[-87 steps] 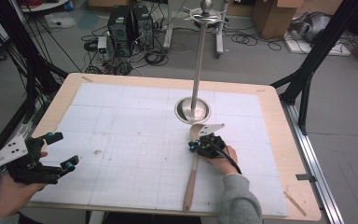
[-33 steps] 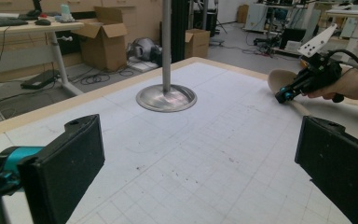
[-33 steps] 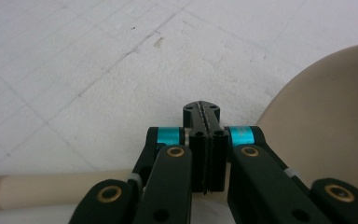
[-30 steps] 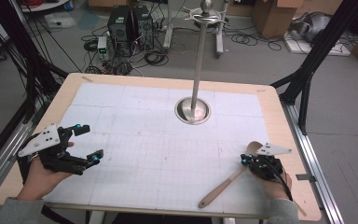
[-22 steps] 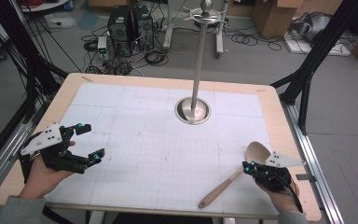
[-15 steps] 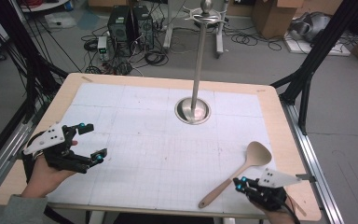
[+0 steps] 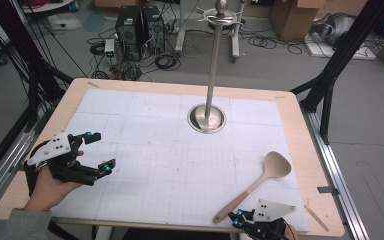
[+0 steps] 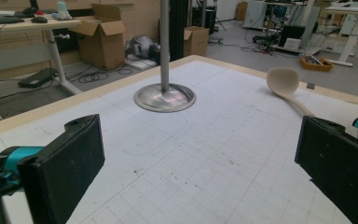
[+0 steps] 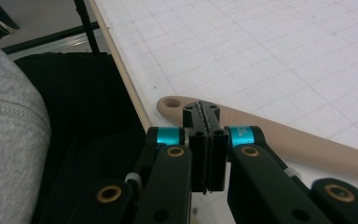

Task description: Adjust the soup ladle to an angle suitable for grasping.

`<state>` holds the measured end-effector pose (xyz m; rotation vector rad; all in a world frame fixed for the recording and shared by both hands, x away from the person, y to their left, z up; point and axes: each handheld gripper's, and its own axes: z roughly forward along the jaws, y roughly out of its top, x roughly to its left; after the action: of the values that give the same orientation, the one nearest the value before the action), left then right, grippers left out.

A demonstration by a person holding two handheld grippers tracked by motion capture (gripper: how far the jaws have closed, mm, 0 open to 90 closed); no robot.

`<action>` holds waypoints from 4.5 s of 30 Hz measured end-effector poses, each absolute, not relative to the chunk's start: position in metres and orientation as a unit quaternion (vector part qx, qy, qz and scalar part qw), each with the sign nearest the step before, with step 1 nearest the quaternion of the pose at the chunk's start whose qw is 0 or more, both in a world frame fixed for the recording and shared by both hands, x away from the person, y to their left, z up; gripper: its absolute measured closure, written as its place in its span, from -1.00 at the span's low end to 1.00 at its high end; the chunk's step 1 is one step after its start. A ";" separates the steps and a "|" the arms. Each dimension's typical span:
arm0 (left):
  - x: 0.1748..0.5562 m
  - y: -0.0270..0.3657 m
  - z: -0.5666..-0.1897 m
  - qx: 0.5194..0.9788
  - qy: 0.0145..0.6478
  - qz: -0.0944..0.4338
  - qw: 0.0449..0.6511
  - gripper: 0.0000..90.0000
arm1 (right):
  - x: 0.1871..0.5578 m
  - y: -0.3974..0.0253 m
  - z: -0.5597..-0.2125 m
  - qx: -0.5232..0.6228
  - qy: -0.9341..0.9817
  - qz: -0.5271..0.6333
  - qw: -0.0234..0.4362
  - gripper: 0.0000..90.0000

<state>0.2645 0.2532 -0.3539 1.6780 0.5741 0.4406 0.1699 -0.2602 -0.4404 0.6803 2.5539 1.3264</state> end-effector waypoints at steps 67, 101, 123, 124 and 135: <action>0.248 0.281 -0.354 0.717 0.270 0.214 0.605 -0.96 | 0.206 -0.212 -0.453 0.213 0.878 0.407 0.133 1.00; 0.242 0.287 -0.354 0.715 0.278 0.221 0.602 -0.96 | 0.222 -0.186 -0.453 0.155 0.894 0.388 0.162 1.00; 0.232 0.305 -0.355 0.707 0.293 0.232 0.601 -0.96 | 0.255 -0.165 -0.454 0.175 0.890 0.382 0.177 1.00; 0.232 0.305 -0.355 0.707 0.292 0.232 0.600 -0.96 | 0.257 -0.165 -0.454 0.172 0.889 0.383 0.181 1.00; 0.230 0.307 -0.355 0.707 0.295 0.233 0.599 -0.96 | 0.275 -0.162 -0.455 0.208 0.880 0.382 0.192 1.00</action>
<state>0.2297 0.3071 -0.3553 1.6395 0.6831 0.5410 0.2752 -0.1621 -0.4549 0.5840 2.4703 1.0711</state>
